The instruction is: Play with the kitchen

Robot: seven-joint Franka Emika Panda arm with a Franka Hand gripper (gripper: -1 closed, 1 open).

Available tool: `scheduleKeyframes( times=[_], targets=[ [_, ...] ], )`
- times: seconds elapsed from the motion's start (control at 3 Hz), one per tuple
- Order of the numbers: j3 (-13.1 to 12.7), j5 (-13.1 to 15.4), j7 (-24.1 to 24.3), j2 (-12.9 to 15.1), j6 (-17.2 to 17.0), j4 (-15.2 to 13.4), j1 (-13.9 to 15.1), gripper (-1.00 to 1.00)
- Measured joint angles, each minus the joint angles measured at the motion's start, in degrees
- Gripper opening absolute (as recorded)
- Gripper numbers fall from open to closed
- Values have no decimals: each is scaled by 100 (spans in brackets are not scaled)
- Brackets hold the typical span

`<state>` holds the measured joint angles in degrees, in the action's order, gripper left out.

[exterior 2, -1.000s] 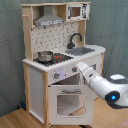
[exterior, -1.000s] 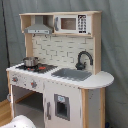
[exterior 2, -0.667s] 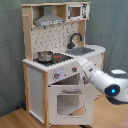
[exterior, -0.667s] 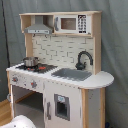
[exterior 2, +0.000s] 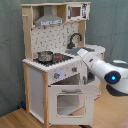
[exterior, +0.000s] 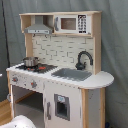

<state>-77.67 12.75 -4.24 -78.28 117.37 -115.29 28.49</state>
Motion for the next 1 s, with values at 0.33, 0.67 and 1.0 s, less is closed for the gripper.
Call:
scheduleKeyframes(
  times=[0.33, 0.67, 1.0],
  targets=[
    [244, -136, -597, 145, -311, -12, -23, 100],
    [443, -302, -1108, 277, -673, -51, -55, 100],
    [613, -482, -1514, 383, -1032, -178, -112, 100]
  ],
)
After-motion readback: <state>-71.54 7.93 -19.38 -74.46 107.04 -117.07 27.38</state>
